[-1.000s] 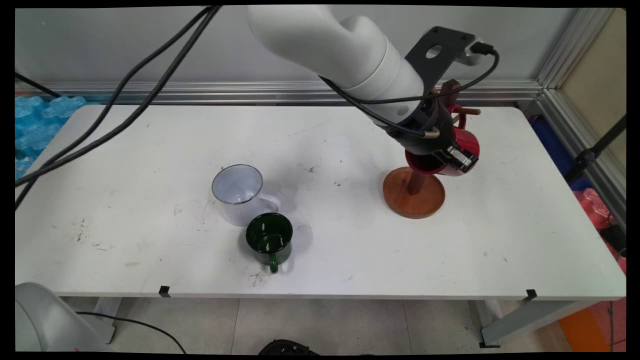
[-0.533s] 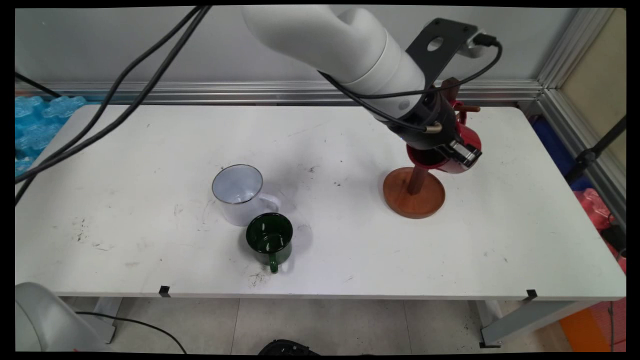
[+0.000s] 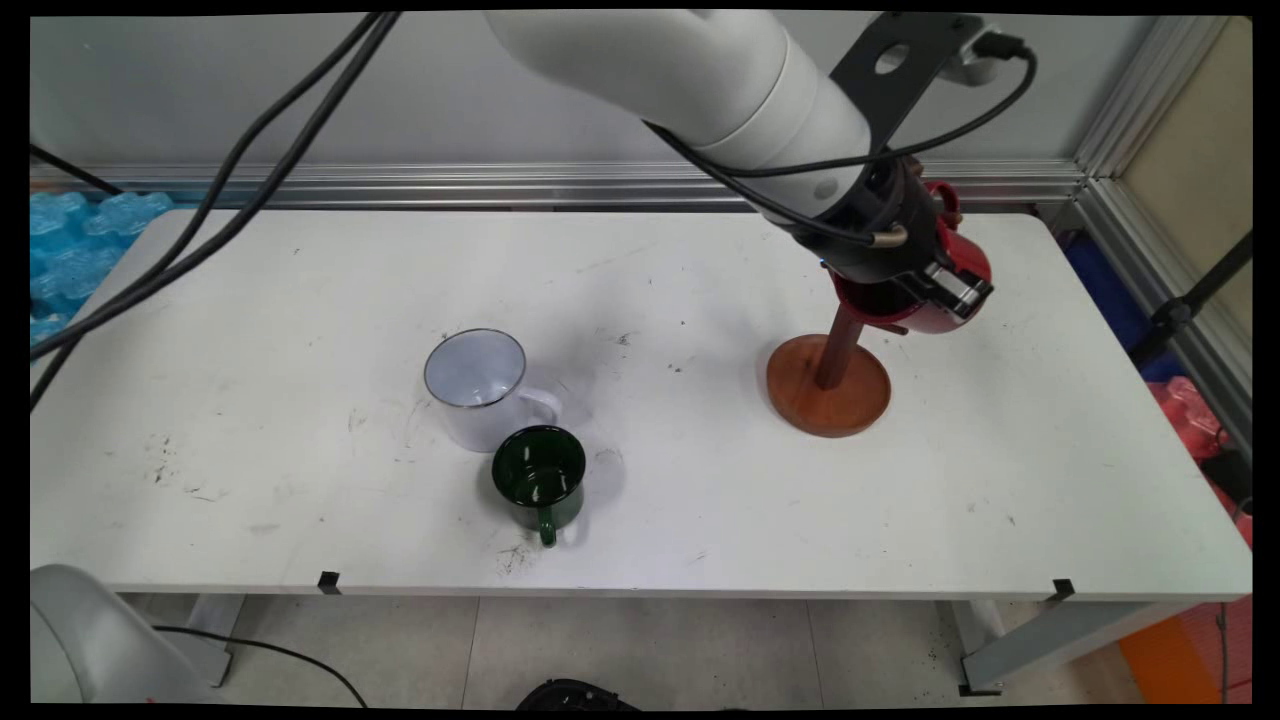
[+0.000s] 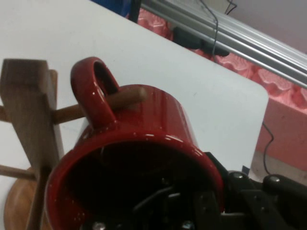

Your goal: Place the picked object on the table

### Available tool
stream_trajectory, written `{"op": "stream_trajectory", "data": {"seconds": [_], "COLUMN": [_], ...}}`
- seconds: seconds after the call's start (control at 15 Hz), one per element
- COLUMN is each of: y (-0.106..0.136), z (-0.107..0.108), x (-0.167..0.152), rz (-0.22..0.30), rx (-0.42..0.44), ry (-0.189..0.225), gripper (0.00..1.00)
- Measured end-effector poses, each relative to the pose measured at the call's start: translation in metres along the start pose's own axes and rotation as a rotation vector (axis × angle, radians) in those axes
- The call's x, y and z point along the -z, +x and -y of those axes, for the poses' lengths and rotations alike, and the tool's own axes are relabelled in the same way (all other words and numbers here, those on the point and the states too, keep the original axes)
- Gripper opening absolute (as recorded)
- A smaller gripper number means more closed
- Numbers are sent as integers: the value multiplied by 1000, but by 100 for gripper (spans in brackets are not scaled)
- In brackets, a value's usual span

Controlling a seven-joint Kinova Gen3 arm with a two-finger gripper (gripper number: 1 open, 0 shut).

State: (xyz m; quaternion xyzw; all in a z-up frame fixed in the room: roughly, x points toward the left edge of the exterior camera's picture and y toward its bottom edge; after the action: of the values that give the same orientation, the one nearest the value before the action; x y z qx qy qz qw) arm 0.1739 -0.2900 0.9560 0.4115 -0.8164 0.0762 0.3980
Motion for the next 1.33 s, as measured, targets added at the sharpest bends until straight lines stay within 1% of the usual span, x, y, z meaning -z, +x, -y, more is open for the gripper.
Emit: {"op": "stream_trajectory", "data": {"seconds": [0.53, 1.33], "y": [9, 16], "z": [-14, -30], "x": [9, 18], "rz": [-25, -45], "rx": [-17, -33], "ry": [-27, -65], "gripper": [0, 0]}}
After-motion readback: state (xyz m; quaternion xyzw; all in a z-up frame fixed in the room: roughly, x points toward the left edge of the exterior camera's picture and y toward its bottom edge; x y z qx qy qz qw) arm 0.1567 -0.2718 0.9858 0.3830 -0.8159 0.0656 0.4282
